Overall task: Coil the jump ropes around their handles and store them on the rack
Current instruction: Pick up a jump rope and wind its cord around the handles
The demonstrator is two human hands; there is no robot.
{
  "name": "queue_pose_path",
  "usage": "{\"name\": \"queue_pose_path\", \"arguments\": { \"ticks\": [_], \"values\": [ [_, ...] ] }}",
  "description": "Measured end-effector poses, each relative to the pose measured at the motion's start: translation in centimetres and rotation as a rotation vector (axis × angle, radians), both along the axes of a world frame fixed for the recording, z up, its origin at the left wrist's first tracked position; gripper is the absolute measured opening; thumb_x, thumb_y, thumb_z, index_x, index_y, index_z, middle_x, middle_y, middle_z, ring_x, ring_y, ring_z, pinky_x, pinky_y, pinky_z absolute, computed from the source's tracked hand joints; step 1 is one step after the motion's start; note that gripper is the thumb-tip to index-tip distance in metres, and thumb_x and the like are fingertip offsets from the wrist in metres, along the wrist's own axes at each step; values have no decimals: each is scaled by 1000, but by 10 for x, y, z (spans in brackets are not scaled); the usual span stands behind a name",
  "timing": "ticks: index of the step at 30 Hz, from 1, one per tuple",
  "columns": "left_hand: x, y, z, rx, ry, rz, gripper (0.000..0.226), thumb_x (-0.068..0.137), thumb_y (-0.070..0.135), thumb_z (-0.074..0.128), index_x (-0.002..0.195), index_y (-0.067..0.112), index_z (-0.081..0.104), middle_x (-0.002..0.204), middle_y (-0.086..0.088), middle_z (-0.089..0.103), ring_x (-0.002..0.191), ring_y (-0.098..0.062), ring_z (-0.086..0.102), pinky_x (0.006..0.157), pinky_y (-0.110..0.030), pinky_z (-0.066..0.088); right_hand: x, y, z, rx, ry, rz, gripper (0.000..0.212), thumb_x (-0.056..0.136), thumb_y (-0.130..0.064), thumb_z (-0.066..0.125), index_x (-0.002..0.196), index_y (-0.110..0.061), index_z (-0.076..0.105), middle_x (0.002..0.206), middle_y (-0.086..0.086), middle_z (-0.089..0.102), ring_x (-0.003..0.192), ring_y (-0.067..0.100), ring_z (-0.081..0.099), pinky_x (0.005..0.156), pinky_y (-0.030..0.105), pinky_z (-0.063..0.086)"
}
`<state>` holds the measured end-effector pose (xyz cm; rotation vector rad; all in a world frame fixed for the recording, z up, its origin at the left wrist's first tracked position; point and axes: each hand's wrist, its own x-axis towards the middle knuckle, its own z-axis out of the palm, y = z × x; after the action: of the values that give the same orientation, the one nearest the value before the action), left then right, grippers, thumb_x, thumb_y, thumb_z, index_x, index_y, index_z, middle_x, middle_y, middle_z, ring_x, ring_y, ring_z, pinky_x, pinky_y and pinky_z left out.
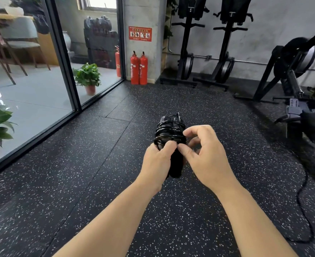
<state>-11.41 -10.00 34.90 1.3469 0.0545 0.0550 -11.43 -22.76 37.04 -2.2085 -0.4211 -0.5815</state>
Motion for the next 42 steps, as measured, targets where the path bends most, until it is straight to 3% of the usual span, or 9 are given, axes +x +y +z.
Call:
{"name": "queue_pose_path", "arguments": {
  "ticks": [4,7,11,15,19,25,31,38,42],
  "values": [
    [2,4,-3,62,15,-31,17,91,16,55,86,5,66,76,-12,70,66,-24,65,63,-35,49,4,-5,4,-83,48,59,31,87,-13,68,117,-21,61,105,-11,52,85,1,54,79,16,45],
    [1,5,-4,147,-2,-78,24,80,26,57,89,6,67,85,-18,73,72,-25,66,70,-42,53,5,-7,4,-160,19,13,26,84,-12,71,107,-20,62,95,-9,54,81,3,54,76,25,48],
    [1,9,-4,177,-10,-150,24,81,26,58,91,5,65,80,-10,70,70,-20,64,68,-38,52,2,-8,3,-182,-8,10,24,82,-15,72,100,-22,59,86,-10,57,74,9,56,71,36,51],
    [2,12,-4,227,-9,-218,39,77,32,58,101,2,63,90,-18,71,74,-25,64,69,-38,51,1,-14,2,-202,10,15,20,81,-15,74,92,-21,59,77,-10,59,68,11,57,67,41,52],
    [0,15,-4,238,-1,-270,24,93,17,56,106,-5,57,86,-15,67,68,-24,64,58,-30,52,-1,-15,3,-247,14,8,13,81,-14,72,87,-19,61,72,-9,60,66,15,58,65,42,52],
    [2,18,-4,300,-36,-267,35,74,28,59,95,1,62,79,-9,69,69,-24,65,63,-35,52,-4,-6,5,-388,-22,-63,6,85,-20,66,83,-14,64,77,-2,60,68,23,56,62,38,47],
    [7,20,-7,397,-51,-241,37,66,32,58,92,6,56,74,-3,63,66,-19,59,63,-35,49,-6,3,-2,-404,-61,-177,13,88,-21,58,80,-13,52,73,-2,54,64,25,52,56,32,32],
    [4,17,-3,425,-89,-199,34,70,31,55,79,-2,54,69,-14,61,63,-22,55,61,-44,48,-5,10,-8,-335,-166,-240,18,86,-16,64,75,-11,50,68,-2,53,53,24,50,50,31,34],
    [6,17,-6,412,-40,-110,34,68,32,55,78,-1,57,70,-18,64,65,-26,59,70,-53,54,-4,9,-6,-359,-193,-158,15,82,-14,68,76,-14,54,72,-6,53,55,20,51,47,34,41]
  ]
}}
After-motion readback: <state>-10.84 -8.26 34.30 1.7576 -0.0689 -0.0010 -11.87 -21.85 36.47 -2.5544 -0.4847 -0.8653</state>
